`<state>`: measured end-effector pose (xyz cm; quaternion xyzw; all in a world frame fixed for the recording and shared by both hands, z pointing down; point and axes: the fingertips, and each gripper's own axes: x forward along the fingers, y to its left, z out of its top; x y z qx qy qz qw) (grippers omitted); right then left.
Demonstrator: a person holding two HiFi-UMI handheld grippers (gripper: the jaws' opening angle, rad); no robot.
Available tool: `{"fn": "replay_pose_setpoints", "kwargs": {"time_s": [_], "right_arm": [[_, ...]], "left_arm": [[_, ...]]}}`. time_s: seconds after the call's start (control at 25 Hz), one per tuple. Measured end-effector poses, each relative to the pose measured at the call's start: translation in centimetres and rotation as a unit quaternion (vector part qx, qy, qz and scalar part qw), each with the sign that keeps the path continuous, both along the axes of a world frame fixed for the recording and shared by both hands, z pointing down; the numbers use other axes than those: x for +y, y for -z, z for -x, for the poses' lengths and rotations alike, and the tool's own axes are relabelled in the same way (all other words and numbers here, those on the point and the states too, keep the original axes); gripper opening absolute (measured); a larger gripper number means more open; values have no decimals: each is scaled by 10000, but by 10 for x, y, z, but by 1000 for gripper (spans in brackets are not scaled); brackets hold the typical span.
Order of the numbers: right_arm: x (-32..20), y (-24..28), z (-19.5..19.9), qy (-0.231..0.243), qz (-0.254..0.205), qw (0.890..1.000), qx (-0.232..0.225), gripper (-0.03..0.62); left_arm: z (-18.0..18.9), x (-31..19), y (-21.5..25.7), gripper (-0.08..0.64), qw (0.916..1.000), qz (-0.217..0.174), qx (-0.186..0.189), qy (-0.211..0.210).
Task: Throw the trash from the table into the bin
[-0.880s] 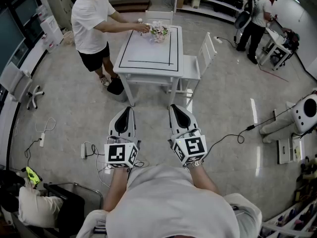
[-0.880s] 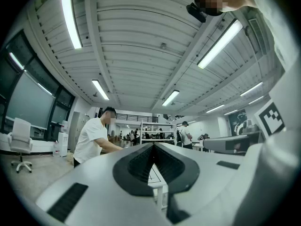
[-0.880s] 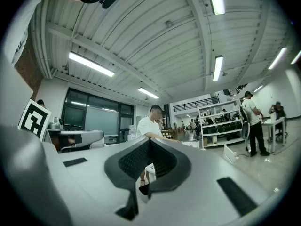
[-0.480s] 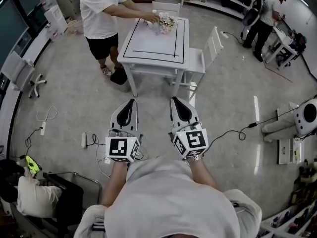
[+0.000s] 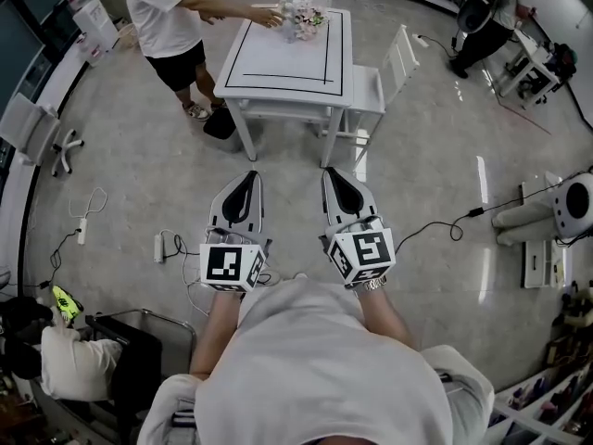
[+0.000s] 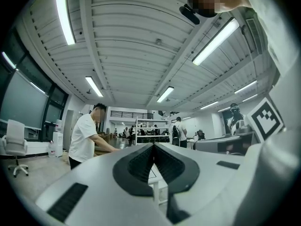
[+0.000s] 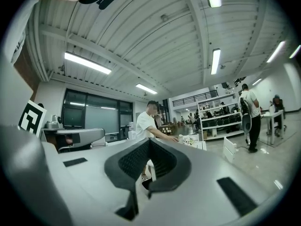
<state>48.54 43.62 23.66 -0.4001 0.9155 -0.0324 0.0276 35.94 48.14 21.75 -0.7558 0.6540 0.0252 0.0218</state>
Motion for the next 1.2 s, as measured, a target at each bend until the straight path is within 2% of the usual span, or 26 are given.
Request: {"fn": "replay_pose_setpoints", "kwargs": {"time_s": [0.2, 0.44, 0.76, 0.96, 1.04, 1.2], "right_arm": [[-15, -9, 7, -71, 135, 9999, 29, 11], [-43, -21, 39, -125, 257, 9994, 184, 11], [-112, -14, 99, -530, 228, 9978, 316, 11], [-140, -6, 131, -826, 210, 9961, 221, 11], [-146, -9, 145, -857, 221, 9958, 251, 11], [-158, -17, 161, -848, 261, 9954, 375, 11]], "left_arm": [[13, -12, -7, 6, 9999, 71, 73, 20], [54, -39, -22, 6, 9994, 197, 260, 72], [118, -113, -22, 6, 9985, 82, 505, -199], [150, -146, -15, 6, 9984, 9, 365, -437], [165, -157, -17, 6, 9983, 13, 356, -470], [182, -173, -24, 6, 9972, 67, 580, -467]]}}
